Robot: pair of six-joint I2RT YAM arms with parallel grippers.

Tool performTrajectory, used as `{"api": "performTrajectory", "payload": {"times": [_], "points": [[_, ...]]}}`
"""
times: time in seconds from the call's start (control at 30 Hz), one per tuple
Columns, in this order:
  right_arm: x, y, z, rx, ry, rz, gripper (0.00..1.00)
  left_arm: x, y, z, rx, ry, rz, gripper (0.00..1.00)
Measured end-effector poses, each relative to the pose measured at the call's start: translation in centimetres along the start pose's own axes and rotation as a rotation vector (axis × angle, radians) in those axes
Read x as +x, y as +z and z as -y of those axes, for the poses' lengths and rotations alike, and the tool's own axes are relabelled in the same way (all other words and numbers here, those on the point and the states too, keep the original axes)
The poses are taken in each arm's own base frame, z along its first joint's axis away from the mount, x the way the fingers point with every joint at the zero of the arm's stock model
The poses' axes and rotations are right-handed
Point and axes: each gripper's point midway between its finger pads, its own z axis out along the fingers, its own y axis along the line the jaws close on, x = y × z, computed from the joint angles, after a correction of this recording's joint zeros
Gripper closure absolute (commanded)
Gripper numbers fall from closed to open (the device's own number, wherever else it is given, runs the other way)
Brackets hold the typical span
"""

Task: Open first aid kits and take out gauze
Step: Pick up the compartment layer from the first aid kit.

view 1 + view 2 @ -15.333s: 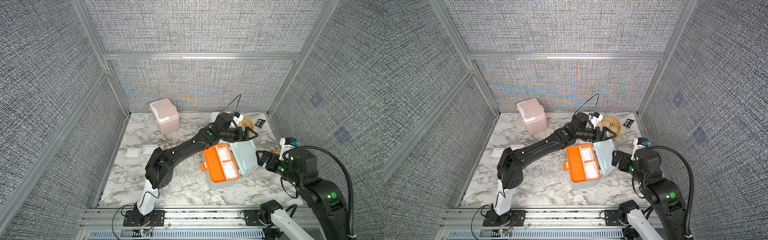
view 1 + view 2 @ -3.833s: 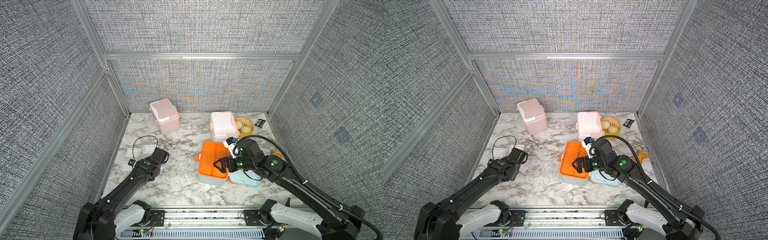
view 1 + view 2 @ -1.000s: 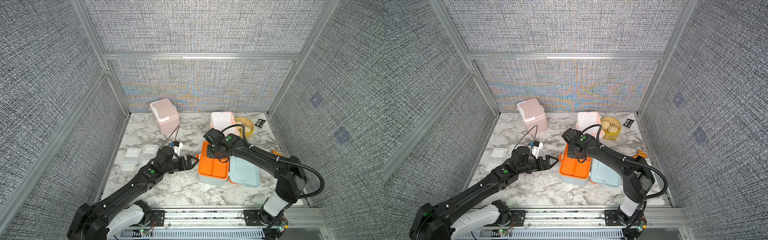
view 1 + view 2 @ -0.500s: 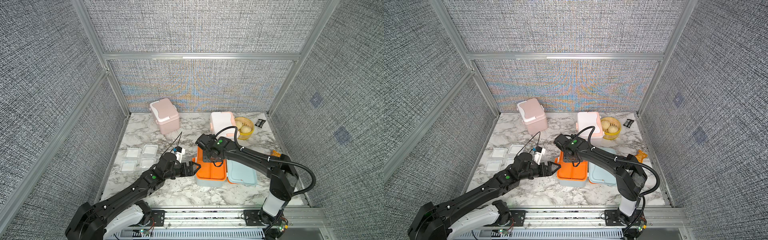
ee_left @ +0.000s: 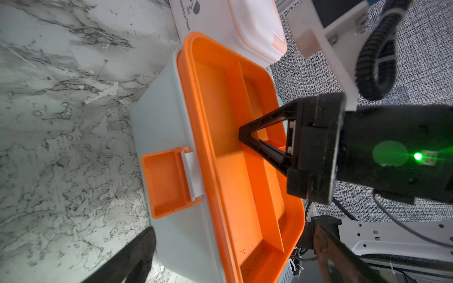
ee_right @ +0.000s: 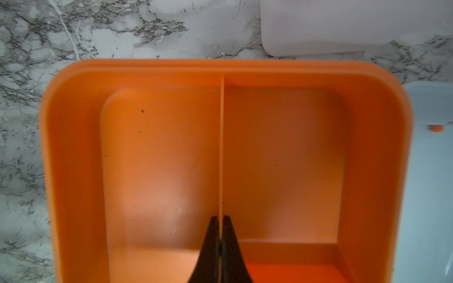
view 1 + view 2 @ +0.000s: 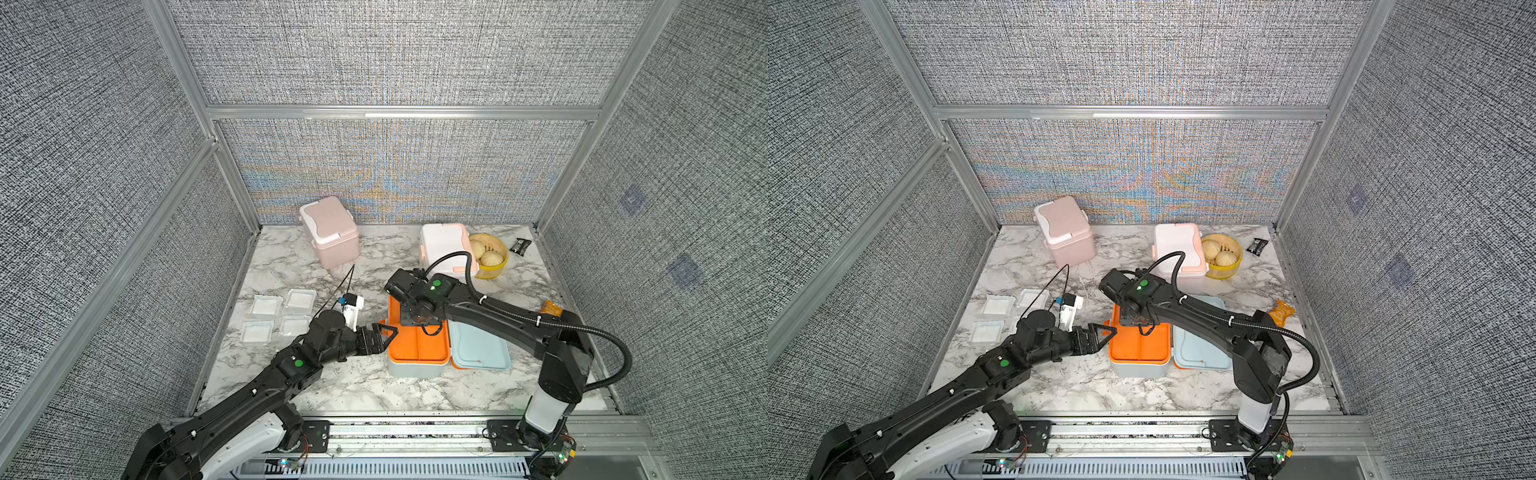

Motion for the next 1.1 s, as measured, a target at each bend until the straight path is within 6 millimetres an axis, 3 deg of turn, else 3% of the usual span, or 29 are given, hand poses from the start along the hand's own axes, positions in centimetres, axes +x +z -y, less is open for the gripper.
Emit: {"api": "performTrajectory", "payload": {"times": [0.27,0.57,0.73,0.97,1.1], "points": [[-1.5,-3.2,-0.4,0.008,-0.023,0.093,1.0,-0.5,-1.7,0.7,0.017,0.014,0.046,0.0],[-2.0,-8.9,1.7,-0.14,-0.116,0.243,1.0,-2.1,-5.8,3.7,0.112,0.1,0.175,0.0],[-2.7,-13.6,5.5,-0.242,-0.127,0.412,1.0,-4.0,-9.2,6.1,0.144,0.189,0.282,0.0],[-1.5,-20.4,14.0,-0.362,-0.045,0.725,1.0,-5.7,-13.2,8.6,0.169,0.298,0.399,0.0],[-0.3,-22.6,18.3,-0.407,0.051,0.882,1.0,-6.0,-14.7,8.7,0.17,0.341,0.459,0.0]]}}
